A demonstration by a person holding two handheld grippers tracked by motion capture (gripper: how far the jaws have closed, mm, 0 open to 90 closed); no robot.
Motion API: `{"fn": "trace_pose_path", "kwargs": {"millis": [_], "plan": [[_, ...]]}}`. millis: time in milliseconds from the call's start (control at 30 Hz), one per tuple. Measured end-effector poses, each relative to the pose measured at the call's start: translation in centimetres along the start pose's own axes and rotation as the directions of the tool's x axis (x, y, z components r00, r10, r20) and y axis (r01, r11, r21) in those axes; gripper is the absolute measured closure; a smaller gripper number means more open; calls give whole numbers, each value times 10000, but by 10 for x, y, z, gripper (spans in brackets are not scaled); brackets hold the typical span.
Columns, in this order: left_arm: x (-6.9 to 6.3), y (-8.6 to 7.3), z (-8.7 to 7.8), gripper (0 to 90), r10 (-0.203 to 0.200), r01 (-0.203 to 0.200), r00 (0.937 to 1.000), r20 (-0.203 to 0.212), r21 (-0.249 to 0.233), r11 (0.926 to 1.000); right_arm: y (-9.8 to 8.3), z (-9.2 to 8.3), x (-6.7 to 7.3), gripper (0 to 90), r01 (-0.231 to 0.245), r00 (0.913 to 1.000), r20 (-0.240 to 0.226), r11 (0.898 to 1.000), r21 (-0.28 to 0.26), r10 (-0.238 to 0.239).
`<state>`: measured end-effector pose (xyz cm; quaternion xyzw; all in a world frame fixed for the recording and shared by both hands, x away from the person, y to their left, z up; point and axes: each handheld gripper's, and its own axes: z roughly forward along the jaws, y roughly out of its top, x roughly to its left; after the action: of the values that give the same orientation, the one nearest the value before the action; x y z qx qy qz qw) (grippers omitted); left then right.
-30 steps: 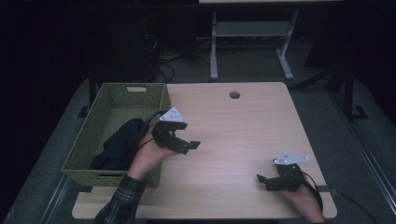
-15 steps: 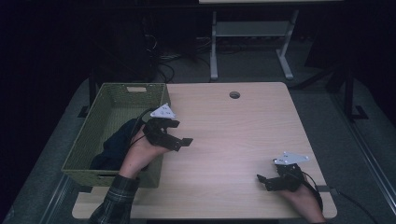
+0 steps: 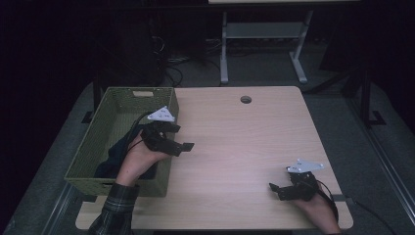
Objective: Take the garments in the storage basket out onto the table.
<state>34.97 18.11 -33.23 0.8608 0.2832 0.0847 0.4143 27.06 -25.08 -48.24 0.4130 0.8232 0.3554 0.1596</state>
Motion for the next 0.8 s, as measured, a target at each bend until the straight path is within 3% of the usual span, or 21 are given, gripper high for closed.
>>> {"fn": "trace_pose_path", "kwargs": {"millis": [200,467,800], "plan": [[3,-2,-5,140,81,-81,10000,-17,192,9998,0,0,0,86,4,10000,1,10000,-3,-4],[8,-5,-15,139,-108,110,9998,-184,150,9998,0,0,0,86,3,10000,3,10000,-2,-3],[18,-10,-28,139,-163,171,9983,-559,145,9997,0,0,0,86,-1,10000,0,10000,0,1]]}}
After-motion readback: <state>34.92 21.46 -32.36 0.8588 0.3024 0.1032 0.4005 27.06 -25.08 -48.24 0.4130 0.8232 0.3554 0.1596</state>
